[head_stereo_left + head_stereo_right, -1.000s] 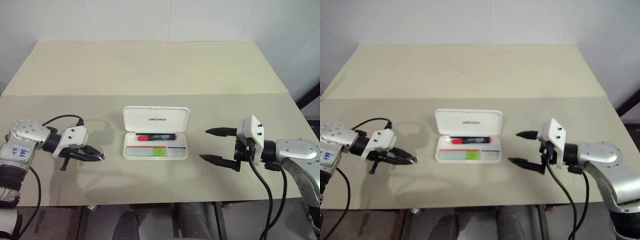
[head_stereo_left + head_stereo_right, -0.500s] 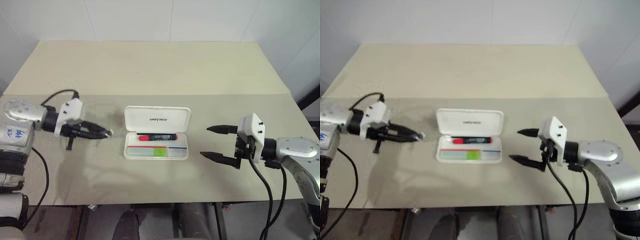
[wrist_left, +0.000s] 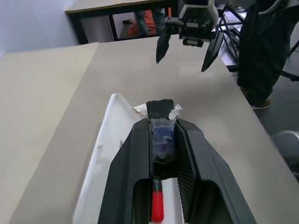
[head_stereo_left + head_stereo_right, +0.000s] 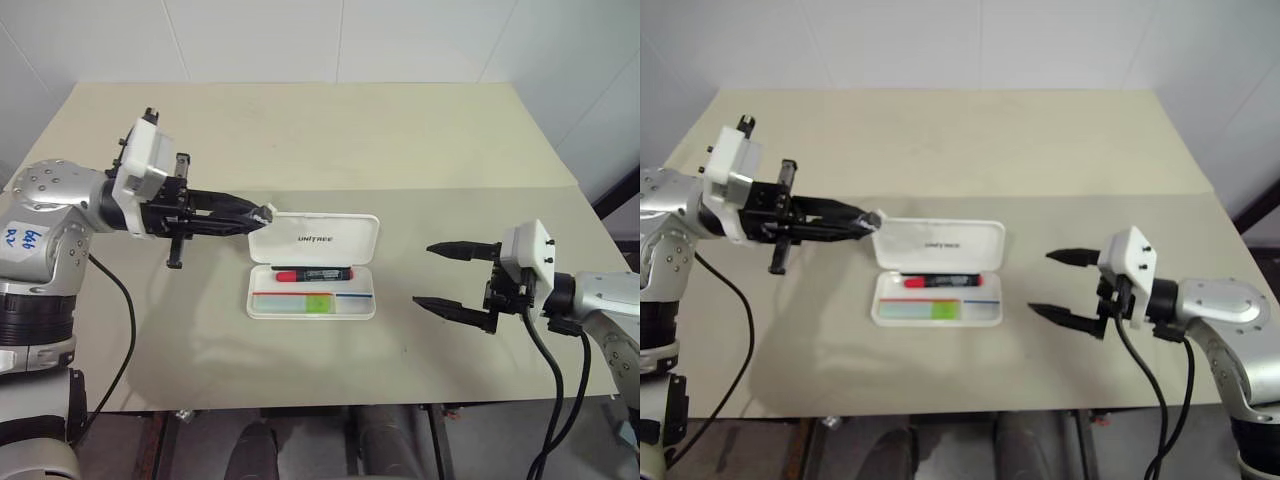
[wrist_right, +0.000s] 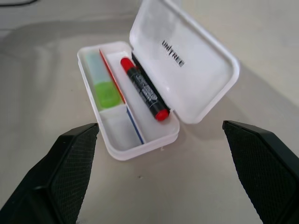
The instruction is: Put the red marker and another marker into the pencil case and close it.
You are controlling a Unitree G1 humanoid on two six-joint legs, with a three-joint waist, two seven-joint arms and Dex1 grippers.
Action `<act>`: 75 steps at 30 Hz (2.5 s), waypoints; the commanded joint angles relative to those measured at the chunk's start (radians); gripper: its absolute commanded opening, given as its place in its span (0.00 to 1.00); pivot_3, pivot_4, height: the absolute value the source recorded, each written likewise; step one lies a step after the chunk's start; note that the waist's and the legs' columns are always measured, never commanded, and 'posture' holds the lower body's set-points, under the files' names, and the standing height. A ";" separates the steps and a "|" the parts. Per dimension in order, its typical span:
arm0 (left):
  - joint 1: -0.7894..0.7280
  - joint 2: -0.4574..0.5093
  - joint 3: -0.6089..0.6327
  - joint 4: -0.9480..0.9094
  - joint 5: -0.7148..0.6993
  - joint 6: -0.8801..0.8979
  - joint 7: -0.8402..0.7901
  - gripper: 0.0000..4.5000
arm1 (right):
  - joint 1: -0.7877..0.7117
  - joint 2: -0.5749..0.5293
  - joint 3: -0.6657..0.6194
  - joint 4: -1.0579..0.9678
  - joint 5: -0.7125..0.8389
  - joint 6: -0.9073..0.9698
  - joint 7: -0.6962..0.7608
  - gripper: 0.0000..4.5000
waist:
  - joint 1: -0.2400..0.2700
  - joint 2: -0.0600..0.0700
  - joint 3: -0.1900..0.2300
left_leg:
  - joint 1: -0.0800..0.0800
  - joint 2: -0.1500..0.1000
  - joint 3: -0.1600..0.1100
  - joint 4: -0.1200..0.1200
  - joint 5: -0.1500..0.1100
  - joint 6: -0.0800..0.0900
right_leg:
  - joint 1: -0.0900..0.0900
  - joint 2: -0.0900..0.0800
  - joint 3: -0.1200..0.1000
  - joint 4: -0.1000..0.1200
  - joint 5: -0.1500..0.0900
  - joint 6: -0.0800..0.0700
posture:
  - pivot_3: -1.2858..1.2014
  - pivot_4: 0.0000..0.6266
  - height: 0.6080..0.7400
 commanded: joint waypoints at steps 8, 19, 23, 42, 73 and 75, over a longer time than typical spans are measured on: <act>-0.160 -0.221 -0.239 -0.046 0.159 -0.016 0.074 0.08 | 0.111 0.003 -0.103 -0.011 -0.010 -0.109 -0.018 1.00 | 0.022 0.000 0.000 | -0.001 -0.001 0.000 0.002 0.000 0.000 | 0.002 0.001 0.002 -0.003 0.001 0.001 | 0.52 0.24 1.00; -0.205 -0.387 -0.423 0.031 0.362 0.049 0.220 0.08 | 0.325 0.040 -0.181 -0.148 0.001 -0.156 -0.035 1.00 | 0.050 0.001 0.000 | -0.001 -0.001 0.000 0.004 0.001 0.001 | 0.006 0.001 0.002 -0.005 -0.001 0.001 | 0.52 0.24 1.00; -0.211 -0.426 -0.467 0.050 0.423 0.050 0.251 0.08 | 0.372 0.055 -0.200 -0.176 0.034 -0.173 -0.026 1.00 | 0.040 0.000 0.000 | -0.002 -0.001 0.006 0.005 0.001 0.000 | 0.007 0.000 0.008 -0.014 0.000 -0.002 | 0.52 0.24 1.00; -0.138 -0.389 -0.594 -0.141 0.581 0.212 0.274 0.08 | 0.371 0.053 -0.163 -0.166 0.016 -0.188 -0.063 1.00 | 0.023 0.000 0.000 | -0.001 -0.001 0.006 0.013 0.002 0.001 | 0.010 0.001 0.010 -0.013 0.000 -0.006 | 0.52 0.24 1.00; -0.147 -0.449 -0.412 -0.074 0.406 0.190 0.255 0.99 | 0.337 0.052 -0.127 -0.160 0.010 -0.178 -0.097 1.00 | 0.022 0.000 0.000 | 0.000 -0.001 0.006 0.014 0.001 0.001 | 0.011 0.001 0.010 -0.014 0.000 -0.006 | 0.52 0.24 1.00; -0.133 -0.479 -0.303 -0.069 0.291 0.100 0.200 0.99 | 0.325 0.052 -0.122 -0.152 0.012 -0.181 -0.093 1.00 | 0.022 0.000 0.000 | 0.000 -0.001 0.006 0.013 0.001 0.001 | 0.011 0.001 0.010 -0.014 0.000 -0.007 | 0.52 0.24 1.00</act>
